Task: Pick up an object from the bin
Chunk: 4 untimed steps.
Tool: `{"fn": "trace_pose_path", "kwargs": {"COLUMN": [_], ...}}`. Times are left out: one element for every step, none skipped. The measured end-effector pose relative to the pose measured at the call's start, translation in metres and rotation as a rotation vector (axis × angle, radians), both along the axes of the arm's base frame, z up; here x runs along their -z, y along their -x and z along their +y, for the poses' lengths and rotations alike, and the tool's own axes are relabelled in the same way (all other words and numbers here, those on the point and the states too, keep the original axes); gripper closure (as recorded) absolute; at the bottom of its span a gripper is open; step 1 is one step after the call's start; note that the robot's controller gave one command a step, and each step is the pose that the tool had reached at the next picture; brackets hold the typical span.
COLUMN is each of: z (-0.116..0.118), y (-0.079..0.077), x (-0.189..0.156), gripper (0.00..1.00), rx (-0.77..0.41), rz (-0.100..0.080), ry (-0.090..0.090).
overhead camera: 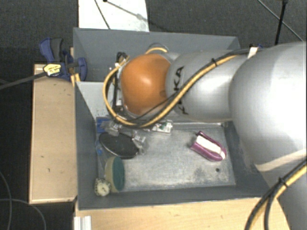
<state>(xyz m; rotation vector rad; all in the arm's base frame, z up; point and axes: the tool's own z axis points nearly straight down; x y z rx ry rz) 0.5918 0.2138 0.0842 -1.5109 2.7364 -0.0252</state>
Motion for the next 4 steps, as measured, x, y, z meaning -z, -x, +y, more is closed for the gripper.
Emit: {"fn": "trace_pose_path", "kwargs": {"z": [0.003,0.004,0.004,0.004], "y": [0.027,0.027,0.025,0.023], "x": [0.01,0.007,-0.048,-0.093], "gripper": [0.0,1.0,1.0,1.0], "rx": [-0.45,-0.444,-0.43,-0.418], "rz": [0.01,0.011,0.015,0.016], "ry": [-0.005,-0.006,-0.002,-0.004]}}
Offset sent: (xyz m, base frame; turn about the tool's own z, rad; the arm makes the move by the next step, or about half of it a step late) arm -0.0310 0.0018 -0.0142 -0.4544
